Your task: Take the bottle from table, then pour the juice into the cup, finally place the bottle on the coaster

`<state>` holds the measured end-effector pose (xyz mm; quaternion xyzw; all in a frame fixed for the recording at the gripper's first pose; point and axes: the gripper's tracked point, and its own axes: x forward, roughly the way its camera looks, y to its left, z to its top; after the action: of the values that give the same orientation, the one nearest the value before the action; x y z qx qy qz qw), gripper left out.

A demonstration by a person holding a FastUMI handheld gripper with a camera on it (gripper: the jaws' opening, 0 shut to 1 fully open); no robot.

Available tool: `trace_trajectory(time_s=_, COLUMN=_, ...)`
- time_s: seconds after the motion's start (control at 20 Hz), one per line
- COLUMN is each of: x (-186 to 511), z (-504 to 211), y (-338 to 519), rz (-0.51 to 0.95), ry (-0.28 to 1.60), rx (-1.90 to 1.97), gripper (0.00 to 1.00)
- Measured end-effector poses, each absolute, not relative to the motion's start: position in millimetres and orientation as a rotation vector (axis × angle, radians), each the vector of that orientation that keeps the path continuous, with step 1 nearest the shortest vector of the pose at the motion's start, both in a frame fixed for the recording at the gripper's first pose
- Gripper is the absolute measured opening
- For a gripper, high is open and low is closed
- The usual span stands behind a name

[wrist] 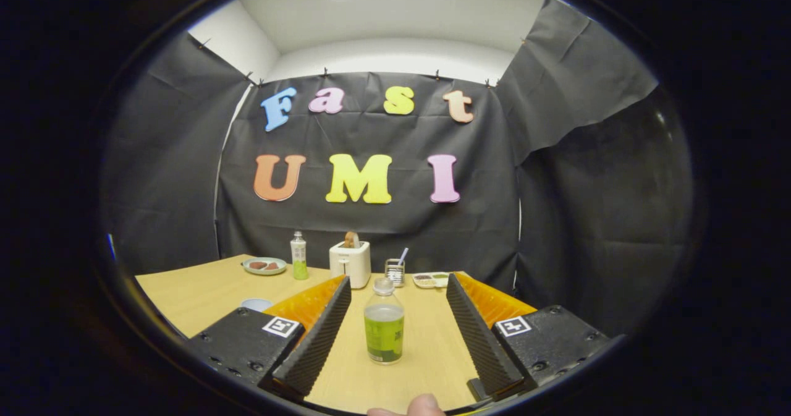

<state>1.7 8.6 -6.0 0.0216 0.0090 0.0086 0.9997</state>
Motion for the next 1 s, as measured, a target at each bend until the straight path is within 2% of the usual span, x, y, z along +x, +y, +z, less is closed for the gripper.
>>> trace_trajectory(time_s=0.35, x=3.4, z=-9.5, y=1.6, rz=-0.005, ry=0.022, rx=0.053, gripper=1.0)
trace_trajectory(time_s=1.0, x=23.5, z=-49.0, y=33.7, rz=0.046, ry=0.088, rx=-0.008, gripper=1.0)
